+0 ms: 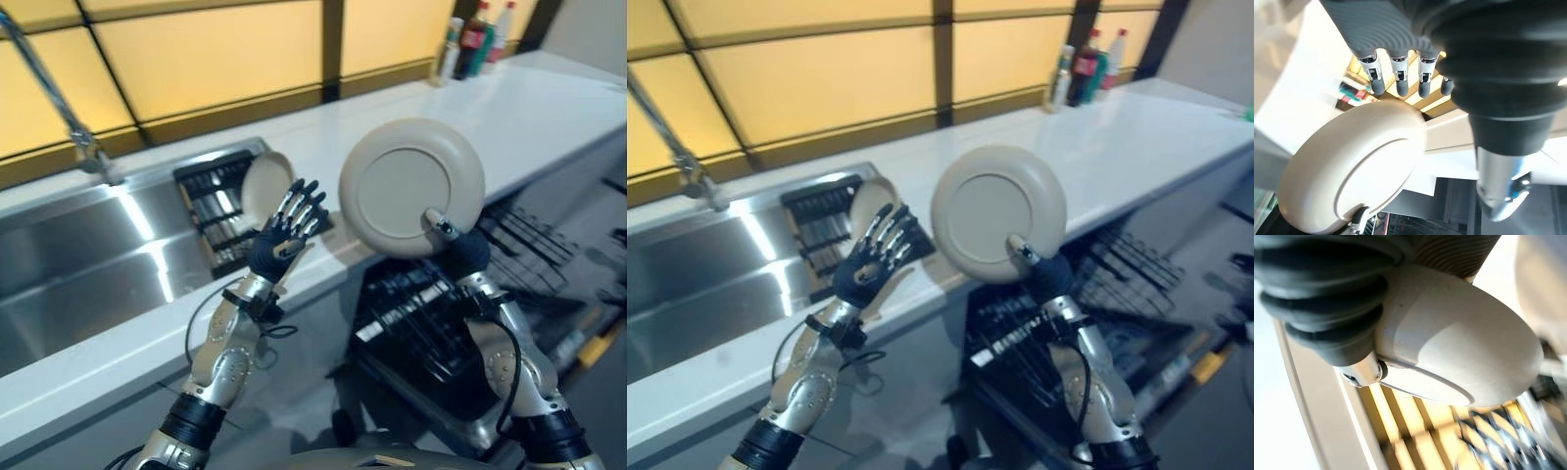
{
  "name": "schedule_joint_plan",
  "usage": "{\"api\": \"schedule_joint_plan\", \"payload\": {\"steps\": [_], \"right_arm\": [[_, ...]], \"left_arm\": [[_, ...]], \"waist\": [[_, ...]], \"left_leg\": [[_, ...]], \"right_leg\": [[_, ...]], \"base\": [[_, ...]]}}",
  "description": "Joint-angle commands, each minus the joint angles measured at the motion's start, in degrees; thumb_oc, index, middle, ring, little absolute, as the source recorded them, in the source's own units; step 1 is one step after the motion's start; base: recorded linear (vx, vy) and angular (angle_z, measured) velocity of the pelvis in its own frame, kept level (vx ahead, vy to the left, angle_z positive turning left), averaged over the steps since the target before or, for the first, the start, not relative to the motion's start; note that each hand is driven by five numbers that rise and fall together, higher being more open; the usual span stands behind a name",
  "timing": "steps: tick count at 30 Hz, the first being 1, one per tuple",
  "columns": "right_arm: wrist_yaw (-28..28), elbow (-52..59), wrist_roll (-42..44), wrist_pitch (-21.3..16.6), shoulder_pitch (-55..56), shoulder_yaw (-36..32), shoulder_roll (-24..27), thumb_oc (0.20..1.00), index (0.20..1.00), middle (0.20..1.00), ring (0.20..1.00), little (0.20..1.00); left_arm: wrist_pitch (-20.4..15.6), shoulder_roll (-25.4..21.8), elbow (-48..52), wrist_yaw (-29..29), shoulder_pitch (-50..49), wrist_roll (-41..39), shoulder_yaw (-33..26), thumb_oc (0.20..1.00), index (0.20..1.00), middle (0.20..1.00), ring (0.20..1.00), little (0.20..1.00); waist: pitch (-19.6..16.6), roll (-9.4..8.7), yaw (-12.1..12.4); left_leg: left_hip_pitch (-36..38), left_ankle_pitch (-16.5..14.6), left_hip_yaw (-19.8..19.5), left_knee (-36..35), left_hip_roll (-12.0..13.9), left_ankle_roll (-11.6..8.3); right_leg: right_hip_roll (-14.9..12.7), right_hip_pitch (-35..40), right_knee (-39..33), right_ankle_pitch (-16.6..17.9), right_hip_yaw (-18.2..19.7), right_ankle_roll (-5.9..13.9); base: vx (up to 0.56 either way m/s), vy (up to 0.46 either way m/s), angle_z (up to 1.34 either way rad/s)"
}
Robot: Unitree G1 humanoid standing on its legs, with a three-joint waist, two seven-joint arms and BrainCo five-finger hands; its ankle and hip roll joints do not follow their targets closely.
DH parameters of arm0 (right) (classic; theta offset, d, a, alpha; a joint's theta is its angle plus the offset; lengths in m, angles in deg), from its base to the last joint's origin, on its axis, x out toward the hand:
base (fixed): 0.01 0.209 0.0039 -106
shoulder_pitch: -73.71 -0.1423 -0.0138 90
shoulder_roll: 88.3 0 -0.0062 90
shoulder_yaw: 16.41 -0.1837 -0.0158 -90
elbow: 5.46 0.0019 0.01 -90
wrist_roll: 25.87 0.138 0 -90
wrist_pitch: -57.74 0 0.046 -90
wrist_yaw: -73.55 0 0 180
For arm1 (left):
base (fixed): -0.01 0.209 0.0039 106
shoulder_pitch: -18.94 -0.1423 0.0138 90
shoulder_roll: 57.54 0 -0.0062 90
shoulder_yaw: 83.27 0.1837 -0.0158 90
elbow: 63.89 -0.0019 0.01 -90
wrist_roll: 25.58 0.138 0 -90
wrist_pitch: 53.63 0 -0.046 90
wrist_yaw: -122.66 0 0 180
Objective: Pick up plates and place into dishwasher.
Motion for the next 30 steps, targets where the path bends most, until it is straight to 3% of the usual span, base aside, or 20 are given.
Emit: {"api": "schedule_joint_plan", "payload": {"steps": [1, 5, 11, 16, 20, 25, 30], "right_arm": [[2.7, 1.7, 1.3, -5.8, 0.3, -2.9, -0.4, 0.200, 0.200, 0.200, 0.200, 0.200], [7.4, -0.3, -5.4, -7.5, 0.3, -3.1, -1.5, 0.200, 0.200, 0.200, 0.200, 0.200], [11.5, -3.0, -8.5, -5.3, -1.4, -2.8, -1.7, 0.200, 0.200, 0.200, 0.200, 0.200], [11.0, -7.3, -9.8, -5.3, -2.9, -2.1, -1.7, 0.200, 0.200, 0.200, 0.200, 0.200], [10.1, -10.1, -13.7, -5.1, -3.5, -2.0, -1.0, 0.200, 0.200, 0.200, 0.200, 0.200], [11.1, -15.0, -16.1, -5.7, -3.4, -4.1, 1.1, 0.200, 0.200, 0.200, 0.200, 0.200], [11.9, -20.2, -18.6, -6.1, -4.7, -5.3, 3.2, 0.200, 0.200, 0.200, 0.200, 0.200]], "left_arm": [[-0.5, 0.6, 2.4, -0.4, -0.9, -4.2, -1.2, 1.000, 1.000, 1.000, 1.000, 1.000], [-0.1, 1.0, 0.8, -1.0, -0.8, -3.7, 0.6, 1.000, 1.000, 1.000, 1.000, 1.000], [1.0, 0.9, -0.4, -1.1, -1.5, -4.1, 2.3, 1.000, 1.000, 1.000, 1.000, 1.000], [3.6, 0.7, -1.1, -2.6, -2.5, -2.0, 3.5, 1.000, 1.000, 1.000, 1.000, 1.000], [6.7, 0.5, -2.9, -3.1, -4.0, 0.5, 4.5, 1.000, 1.000, 1.000, 1.000, 1.000], [9.6, -1.5, -4.5, 3.1, -8.8, 1.3, 3.3, 1.000, 1.000, 1.000, 1.000, 1.000], [11.5, -4.1, -5.8, 9.5, -12.8, 1.7, 2.3, 1.000, 1.000, 1.000, 1.000, 1.000]], "waist": [[0.4, 1.75, -1.3], [0.6, 1.83, -2.1], [0.7, 1.81, -2.0], [1.1, 0.81, 0.3], [1.1, 0.23, 1.5], [1.7, -0.41, 3.5], [2.9, -0.90, 6.1]], "left_leg": [[-6.9, 1.7, -1.2, 4.1, 0.2, 0.35], [-5.8, 2.3, -1.4, 1.1, 0.1, 0.87], [-5.3, 1.2, 0.9, 0.8, 0.0, 1.31], [-4.9, 0.7, 3.9, 1.1, 0.6, 1.21], [-5.7, -0.3, 4.2, 3.0, 0.8, 1.50], [-7.7, -1.5, 2.7, 6.5, 1.1, 1.87], [-8.5, -1.6, 1.8, 7.5, 2.0, 1.52]], "right_leg": [[-2.4, 2.7, 7.8, -5.8, -1.0, 4.95], [-3.4, 0.9, 8.1, -3.6, -0.4, 6.22], [-4.7, 0.3, 7.3, -2.9, -0.6, 7.53], [-8.0, 0.2, 6.9, -1.7, -7.6, 8.01], [-8.3, 0.3, 7.5, -2.1, -8.1, 7.90], [-8.2, 1.2, 8.8, -4.0, -8.5, 7.23], [-8.1, 2.9, 7.4, -5.6, -11.7, 7.12]], "base": [[-0.05, 0.051, -1.04], [-0.04, 0.050, -0.46], [-0.01, 0.037, -0.09], [0.03, -0.029, -0.20], [0.07, -0.077, -0.29], [0.08, -0.106, -0.01], [0.04, -0.105, 0.17]]}}
